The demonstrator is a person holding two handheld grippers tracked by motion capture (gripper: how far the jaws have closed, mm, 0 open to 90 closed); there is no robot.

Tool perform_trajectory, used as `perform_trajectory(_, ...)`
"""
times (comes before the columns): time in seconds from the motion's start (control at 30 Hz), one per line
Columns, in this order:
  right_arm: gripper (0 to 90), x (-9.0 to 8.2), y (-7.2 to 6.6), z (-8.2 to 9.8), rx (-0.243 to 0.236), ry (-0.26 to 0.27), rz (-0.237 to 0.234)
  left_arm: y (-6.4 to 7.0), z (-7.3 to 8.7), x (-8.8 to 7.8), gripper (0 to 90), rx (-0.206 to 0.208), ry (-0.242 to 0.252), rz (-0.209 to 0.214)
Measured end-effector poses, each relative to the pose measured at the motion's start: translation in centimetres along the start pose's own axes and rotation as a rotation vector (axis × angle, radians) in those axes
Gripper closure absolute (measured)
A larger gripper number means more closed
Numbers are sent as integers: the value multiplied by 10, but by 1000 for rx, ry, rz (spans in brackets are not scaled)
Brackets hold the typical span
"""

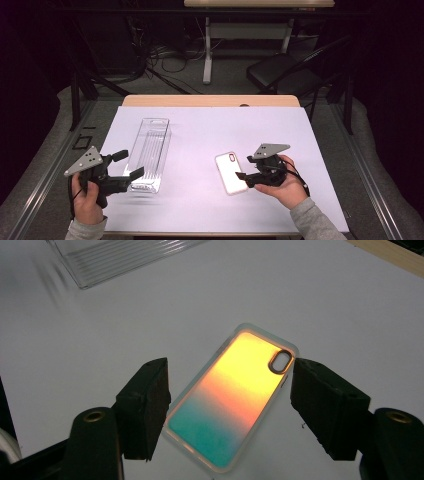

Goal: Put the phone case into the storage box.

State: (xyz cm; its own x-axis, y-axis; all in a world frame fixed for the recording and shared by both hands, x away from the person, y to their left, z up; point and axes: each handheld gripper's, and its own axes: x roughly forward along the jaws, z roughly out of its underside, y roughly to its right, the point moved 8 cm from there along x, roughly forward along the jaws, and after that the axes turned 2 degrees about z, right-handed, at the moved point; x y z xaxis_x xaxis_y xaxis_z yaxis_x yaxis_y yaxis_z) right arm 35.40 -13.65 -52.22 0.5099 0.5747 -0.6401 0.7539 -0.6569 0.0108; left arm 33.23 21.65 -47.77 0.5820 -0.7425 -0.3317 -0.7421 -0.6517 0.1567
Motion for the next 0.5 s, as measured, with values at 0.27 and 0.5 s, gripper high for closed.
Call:
perform_trajectory(0.27,316,6,-1,-13,9,-54,-27,-7,-19,6,125,2,-17,-6)
perform_trajectory(0.5,316,13,3,-23,10,-91,-22,-13,-29,16,125,-11,-32,4)
